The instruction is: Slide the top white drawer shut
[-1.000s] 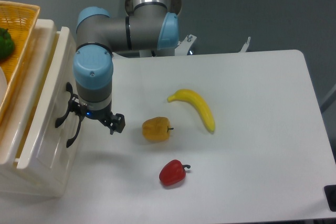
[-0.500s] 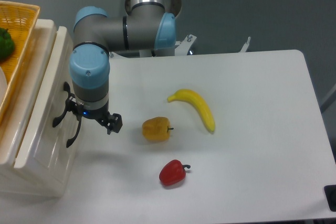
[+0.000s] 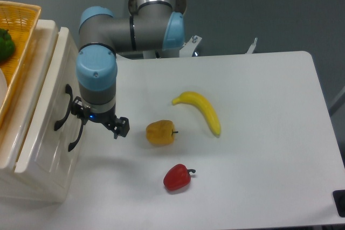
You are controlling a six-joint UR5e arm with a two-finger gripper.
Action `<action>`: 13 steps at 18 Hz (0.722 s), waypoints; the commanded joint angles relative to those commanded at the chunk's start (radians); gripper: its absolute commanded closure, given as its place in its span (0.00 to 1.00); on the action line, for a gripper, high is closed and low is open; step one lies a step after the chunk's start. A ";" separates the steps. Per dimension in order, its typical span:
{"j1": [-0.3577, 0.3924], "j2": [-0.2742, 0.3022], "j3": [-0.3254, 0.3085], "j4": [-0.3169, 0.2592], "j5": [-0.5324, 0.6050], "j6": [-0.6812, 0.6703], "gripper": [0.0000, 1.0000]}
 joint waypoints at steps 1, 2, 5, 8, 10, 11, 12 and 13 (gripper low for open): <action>0.006 0.000 -0.002 0.000 0.000 0.000 0.00; 0.012 0.000 0.000 0.000 0.000 0.002 0.00; 0.038 0.002 -0.002 -0.002 0.000 0.044 0.00; 0.086 0.015 -0.011 -0.003 0.009 0.138 0.00; 0.121 0.024 -0.012 -0.006 0.061 0.217 0.00; 0.133 0.029 -0.012 -0.005 0.077 0.230 0.00; 0.146 0.029 -0.012 -0.003 0.080 0.233 0.00; 0.161 0.029 -0.012 -0.002 0.080 0.235 0.00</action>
